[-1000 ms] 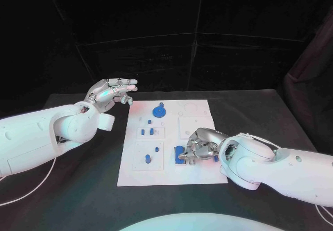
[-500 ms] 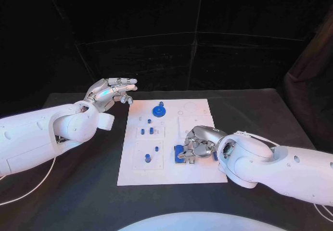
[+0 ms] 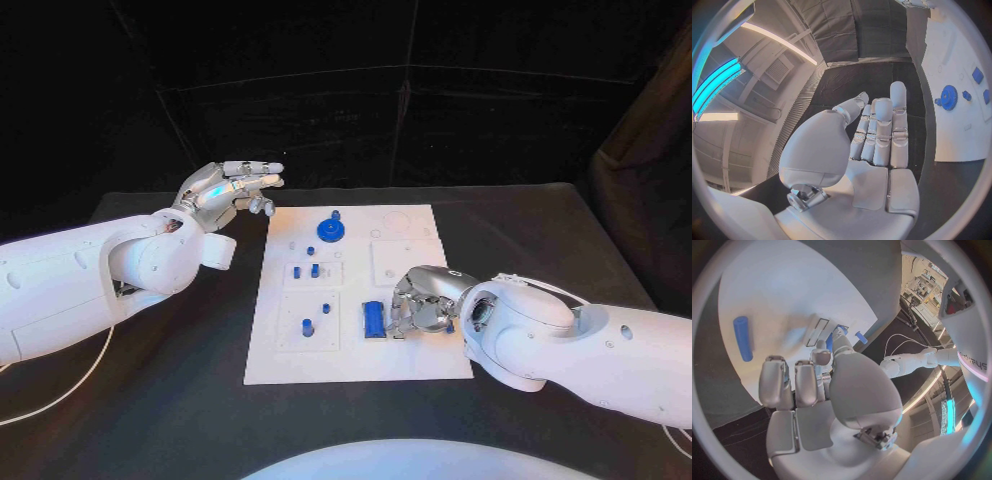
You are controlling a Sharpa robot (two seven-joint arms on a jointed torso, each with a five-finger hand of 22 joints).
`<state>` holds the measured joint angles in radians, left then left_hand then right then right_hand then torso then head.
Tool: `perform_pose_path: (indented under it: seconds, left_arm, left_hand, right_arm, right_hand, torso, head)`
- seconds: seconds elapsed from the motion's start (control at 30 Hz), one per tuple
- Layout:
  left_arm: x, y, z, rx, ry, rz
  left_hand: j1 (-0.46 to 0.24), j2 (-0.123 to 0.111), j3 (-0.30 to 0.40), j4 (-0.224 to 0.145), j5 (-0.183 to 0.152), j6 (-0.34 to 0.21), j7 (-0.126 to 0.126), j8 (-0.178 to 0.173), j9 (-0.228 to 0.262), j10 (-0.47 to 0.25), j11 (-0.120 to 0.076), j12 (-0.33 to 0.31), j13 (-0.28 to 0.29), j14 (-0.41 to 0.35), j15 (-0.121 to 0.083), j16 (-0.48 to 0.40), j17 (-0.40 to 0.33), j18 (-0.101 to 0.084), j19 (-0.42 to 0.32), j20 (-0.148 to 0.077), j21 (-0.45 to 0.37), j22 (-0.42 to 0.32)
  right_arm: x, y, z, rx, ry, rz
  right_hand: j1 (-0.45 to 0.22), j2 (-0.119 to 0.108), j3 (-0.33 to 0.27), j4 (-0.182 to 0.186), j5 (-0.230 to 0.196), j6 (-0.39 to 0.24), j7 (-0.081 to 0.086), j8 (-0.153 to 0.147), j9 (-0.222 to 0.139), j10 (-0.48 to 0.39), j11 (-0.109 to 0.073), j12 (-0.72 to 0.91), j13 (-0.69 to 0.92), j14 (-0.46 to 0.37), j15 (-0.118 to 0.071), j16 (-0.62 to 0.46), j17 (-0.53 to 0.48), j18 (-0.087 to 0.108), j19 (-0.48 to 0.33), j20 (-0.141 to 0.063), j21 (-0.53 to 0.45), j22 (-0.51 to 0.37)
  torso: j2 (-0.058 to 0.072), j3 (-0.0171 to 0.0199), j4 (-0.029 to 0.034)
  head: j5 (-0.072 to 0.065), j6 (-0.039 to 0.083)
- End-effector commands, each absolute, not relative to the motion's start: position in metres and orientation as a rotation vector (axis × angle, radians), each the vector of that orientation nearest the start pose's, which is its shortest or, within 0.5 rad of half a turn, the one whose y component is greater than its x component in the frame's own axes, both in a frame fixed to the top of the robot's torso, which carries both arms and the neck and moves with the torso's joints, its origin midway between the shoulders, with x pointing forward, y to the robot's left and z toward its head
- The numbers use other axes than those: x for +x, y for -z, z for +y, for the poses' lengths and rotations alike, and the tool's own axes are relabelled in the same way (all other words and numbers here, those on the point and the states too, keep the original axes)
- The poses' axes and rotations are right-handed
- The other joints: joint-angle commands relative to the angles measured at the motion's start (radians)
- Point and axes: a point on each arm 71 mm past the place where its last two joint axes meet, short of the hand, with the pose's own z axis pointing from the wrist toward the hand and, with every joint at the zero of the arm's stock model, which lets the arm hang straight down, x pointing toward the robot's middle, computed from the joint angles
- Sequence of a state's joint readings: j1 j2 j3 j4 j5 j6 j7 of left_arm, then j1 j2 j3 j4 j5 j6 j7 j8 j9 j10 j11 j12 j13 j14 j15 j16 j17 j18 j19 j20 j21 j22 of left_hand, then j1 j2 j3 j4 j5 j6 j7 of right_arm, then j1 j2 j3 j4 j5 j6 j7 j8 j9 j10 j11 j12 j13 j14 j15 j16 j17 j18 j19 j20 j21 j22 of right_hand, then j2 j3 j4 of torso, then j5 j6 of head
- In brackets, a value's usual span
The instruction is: Assemble the parts on the task board
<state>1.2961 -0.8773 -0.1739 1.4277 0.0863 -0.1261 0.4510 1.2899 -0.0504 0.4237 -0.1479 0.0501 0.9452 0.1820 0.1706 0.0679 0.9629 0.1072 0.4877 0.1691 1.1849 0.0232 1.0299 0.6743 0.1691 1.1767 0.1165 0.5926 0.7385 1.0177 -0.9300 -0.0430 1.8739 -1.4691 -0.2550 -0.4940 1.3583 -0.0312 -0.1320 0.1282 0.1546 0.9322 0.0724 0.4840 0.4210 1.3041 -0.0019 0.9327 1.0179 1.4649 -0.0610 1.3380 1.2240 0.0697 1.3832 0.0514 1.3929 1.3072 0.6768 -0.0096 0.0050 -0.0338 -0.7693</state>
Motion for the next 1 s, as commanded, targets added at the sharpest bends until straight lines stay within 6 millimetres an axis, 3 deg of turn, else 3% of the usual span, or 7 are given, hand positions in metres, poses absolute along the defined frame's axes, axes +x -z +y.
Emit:
perform_pose_path:
  seconds: [0.03, 0.13, 0.3, 0.5, 0.73, 1.0]
  left_arm:
    - [0.503, 0.179, 0.251, -1.110, 1.616, 1.427]
    - [0.503, 0.179, 0.251, -1.111, 1.616, 1.427]
    - [0.503, 0.179, 0.252, -1.111, 1.614, 1.426]
    - [0.502, 0.179, 0.251, -1.110, 1.619, 1.428]
    - [0.502, 0.179, 0.250, -1.110, 1.622, 1.430]
    - [0.501, 0.179, 0.249, -1.110, 1.623, 1.431]
  left_hand:
    - [-0.003, 0.008, -0.005, 0.000, -0.002, -0.005, 0.001, 0.002, 0.001, -0.004, 0.000, 0.003, 0.001, -0.006, 0.000, 0.002, -0.001, 0.013, -0.006, 0.005, -0.004, -0.001]
    - [-0.003, 0.008, -0.005, 0.000, -0.002, -0.005, 0.001, 0.002, 0.001, -0.004, 0.000, 0.003, 0.001, -0.006, 0.000, 0.002, -0.001, 0.013, -0.006, 0.005, -0.004, -0.001]
    - [-0.003, 0.008, -0.005, 0.000, -0.002, -0.005, 0.001, 0.002, 0.001, -0.004, 0.000, 0.003, 0.001, -0.006, 0.000, 0.002, -0.001, 0.013, -0.006, 0.005, -0.004, -0.001]
    - [-0.003, 0.008, -0.005, 0.000, -0.002, -0.005, 0.001, 0.002, 0.001, -0.004, 0.000, 0.003, 0.001, -0.006, 0.000, 0.002, -0.001, 0.013, -0.006, 0.005, -0.004, -0.001]
    - [-0.003, 0.008, -0.005, -0.001, -0.002, -0.006, 0.001, 0.002, 0.000, -0.006, 0.000, 0.004, 0.001, -0.009, 0.001, 0.001, -0.004, 0.013, -0.006, 0.005, -0.005, -0.001]
    - [-0.003, 0.008, -0.005, -0.001, -0.002, -0.006, 0.001, 0.002, 0.000, -0.006, 0.000, 0.004, 0.001, -0.009, 0.001, 0.001, -0.004, 0.013, -0.006, 0.005, -0.005, -0.001]
  right_arm:
    - [0.378, 0.236, -0.162, -0.009, -0.631, 1.963]
    - [0.378, 0.232, -0.167, 0.039, -0.689, 1.921]
    - [0.374, 0.227, -0.194, 0.149, -0.758, 1.905]
    - [0.370, 0.226, -0.234, 0.183, -0.671, 1.931]
    - [0.367, 0.226, -0.259, 0.158, -0.542, 1.950]
    - [0.370, 0.233, -0.264, 0.097, -0.388, 2.007]
  right_hand:
    - [-0.016, 0.001, -0.010, 0.002, -0.003, 0.001, 0.003, 0.003, 0.001, 0.006, 0.000, -0.005, -0.002, 0.043, -0.006, -0.004, -0.003, -0.004, 0.001, -0.004, 0.000, -0.004]
    - [-0.036, 0.002, -0.025, 0.013, 0.008, -0.009, 0.007, -0.004, -0.001, 0.000, 0.003, -0.017, -0.011, 0.040, -0.003, -0.011, -0.012, -0.001, -0.007, -0.002, -0.008, -0.014]
    - [-0.026, 0.024, -0.031, 0.013, 0.051, -0.042, 0.019, -0.040, -0.018, -0.018, 0.012, -0.049, -0.033, 0.038, 0.003, -0.021, -0.022, 0.002, -0.018, 0.003, -0.019, -0.029]
    - [-0.004, 0.052, -0.041, 0.008, 0.056, -0.037, 0.032, -0.118, -0.075, -0.022, 0.023, -0.077, -0.052, 0.040, 0.012, -0.021, -0.016, 0.001, -0.015, 0.013, -0.019, -0.026]
    - [-0.033, 0.057, -0.072, 0.029, 0.062, 0.014, 0.026, -0.144, -0.101, -0.006, 0.019, -0.069, -0.044, 0.045, 0.011, -0.006, 0.005, -0.004, 0.003, 0.012, -0.002, -0.001]
    - [-0.075, 0.056, -0.113, 0.068, 0.059, 0.056, 0.016, -0.153, -0.103, 0.001, 0.012, -0.073, -0.043, 0.046, 0.005, -0.004, 0.010, -0.006, 0.008, 0.007, 0.003, 0.007]
  torso:
    - [0.000, 0.0000, -0.0010]
    - [0.000, -0.0003, -0.0003]
    - [-0.001, -0.0013, -0.0006]
    - [-0.001, -0.0009, -0.0039]
    - [0.000, 0.0007, -0.0025]
    - [0.001, 0.0012, -0.0017]
  head:
    - [-0.001, 0.001]
    - [-0.002, 0.001]
    - [-0.007, 0.004]
    - [-0.023, 0.011]
    - [-0.035, 0.018]
    - [-0.040, 0.017]
